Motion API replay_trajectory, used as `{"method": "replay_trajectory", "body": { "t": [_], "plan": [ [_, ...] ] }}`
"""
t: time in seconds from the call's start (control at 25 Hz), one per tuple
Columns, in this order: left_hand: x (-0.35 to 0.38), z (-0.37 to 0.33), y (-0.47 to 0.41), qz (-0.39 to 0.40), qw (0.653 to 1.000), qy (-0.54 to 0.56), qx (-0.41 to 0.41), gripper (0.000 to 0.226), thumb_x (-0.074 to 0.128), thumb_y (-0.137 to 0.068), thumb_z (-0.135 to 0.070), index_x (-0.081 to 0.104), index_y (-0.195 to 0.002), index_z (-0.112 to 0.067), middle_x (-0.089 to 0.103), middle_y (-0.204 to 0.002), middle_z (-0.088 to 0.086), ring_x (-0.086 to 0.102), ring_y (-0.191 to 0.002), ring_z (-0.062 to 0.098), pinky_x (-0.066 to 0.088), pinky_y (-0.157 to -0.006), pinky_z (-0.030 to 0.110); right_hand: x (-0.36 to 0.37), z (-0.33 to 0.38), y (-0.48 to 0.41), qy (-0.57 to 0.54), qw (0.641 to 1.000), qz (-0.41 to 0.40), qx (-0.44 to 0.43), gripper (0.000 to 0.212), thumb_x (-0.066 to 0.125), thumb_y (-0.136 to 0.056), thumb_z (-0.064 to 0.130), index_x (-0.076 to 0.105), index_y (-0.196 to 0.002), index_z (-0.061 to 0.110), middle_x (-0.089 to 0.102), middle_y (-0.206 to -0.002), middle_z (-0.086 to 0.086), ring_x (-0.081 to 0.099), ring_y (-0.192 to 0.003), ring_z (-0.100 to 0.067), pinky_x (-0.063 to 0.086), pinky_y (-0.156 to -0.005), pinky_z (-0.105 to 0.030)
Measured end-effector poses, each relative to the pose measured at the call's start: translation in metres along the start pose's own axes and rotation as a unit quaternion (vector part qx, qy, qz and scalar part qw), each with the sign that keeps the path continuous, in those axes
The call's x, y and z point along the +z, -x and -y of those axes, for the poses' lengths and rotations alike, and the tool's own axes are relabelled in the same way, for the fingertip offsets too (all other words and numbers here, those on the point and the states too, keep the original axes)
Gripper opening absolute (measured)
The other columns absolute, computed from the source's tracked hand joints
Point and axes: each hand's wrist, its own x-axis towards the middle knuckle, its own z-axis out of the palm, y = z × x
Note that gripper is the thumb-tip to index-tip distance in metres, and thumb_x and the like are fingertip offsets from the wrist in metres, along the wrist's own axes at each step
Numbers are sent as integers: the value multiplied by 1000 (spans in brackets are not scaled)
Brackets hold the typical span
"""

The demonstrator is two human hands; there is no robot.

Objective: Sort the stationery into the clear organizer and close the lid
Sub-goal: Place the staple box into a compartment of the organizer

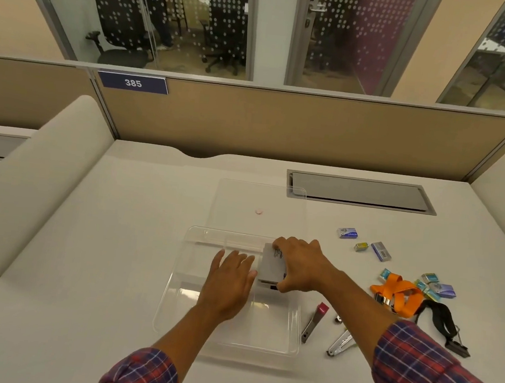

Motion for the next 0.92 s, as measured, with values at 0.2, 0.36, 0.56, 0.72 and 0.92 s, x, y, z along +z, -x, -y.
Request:
{"method": "replay_trajectory", "body": {
  "t": [0.2, 0.36, 0.56, 0.72, 0.92],
  "plan": [
    [7, 6, -1, -1, 1000, -16, 10, 97, -23, -92, -62, 45, -150, -25, 50, -154, -4, 36, -149, 16, 6, -128, 46, 5, -5, -8, -14, 999, 31, -10, 75, 78, -66, 56, 46, -129, 32, 55, -123, 0, 50, -108, -19, 37, -97, -45],
    [8, 4, 0, -6, 1000, -24, 7, 96, -21, -94, -61, 51, -145, -24, 55, -150, -2, 42, -146, 19, 9, -128, 47, 11, -16, -3, -4, 999, 40, -35, 74, 68, -70, 71, 51, -132, 32, 46, -144, -2, 42, -129, -24, 30, -101, -49],
    [9, 4, -1, -4, 1000, -29, -1, 93, -17, -94, -62, 49, -147, -24, 53, -152, -2, 39, -148, 19, 3, -129, 43, 29, -25, 12, 33, 997, 18, -61, 73, 54, -75, 77, 55, -132, 32, 35, -158, 0, 31, -139, -23, 20, -106, -53],
    [9, 2, -1, 2, 999, -54, -2, 88, -12, -97, -62, 35, -157, -19, 38, -163, 2, 24, -155, 21, 5, -129, 44, 39, -23, 22, 46, 996, -27, -74, 86, 35, -82, 83, 44, -144, 25, 39, -154, -1, 32, -141, -22, 15, -114, -58],
    [9, 0, -2, 18, 996, -82, 2, 84, -9, -96, -65, -3, -162, -14, -6, -172, 5, -13, -158, 20, -2, -129, 42, 54, -17, 39, 24, 996, -74, -53, 94, 13, -89, 84, 6, -160, 23, 7, -170, 0, 4, -155, -21, -1, -121, -51]
  ]
}}
